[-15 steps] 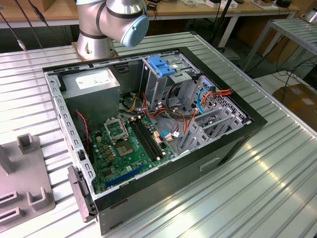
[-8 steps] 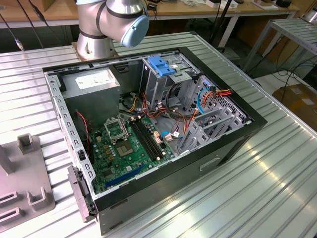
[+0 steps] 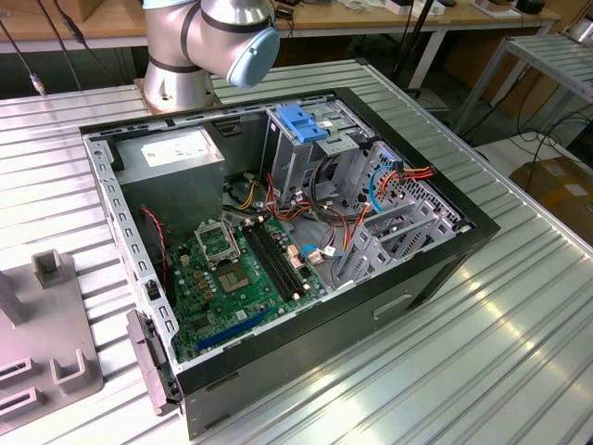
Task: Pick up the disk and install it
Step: 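Pick up the disk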
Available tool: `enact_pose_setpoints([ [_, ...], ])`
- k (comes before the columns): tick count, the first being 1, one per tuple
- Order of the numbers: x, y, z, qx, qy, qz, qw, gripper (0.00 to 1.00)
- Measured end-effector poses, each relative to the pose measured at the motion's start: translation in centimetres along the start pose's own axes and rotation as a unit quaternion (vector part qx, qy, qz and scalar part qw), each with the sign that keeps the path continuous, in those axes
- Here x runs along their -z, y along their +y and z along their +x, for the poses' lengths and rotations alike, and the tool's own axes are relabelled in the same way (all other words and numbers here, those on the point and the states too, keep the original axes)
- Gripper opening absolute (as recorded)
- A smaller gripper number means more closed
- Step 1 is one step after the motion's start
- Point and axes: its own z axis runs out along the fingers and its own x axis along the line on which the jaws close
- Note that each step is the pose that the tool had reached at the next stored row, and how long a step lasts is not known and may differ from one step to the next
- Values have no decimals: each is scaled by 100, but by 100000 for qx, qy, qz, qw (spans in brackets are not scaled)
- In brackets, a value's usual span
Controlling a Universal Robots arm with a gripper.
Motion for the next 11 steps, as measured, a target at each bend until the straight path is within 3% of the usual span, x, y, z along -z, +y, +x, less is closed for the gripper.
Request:
enact_pose_setpoints([
  [11,1,-42,-2,3,4,-8,100000,37],
])
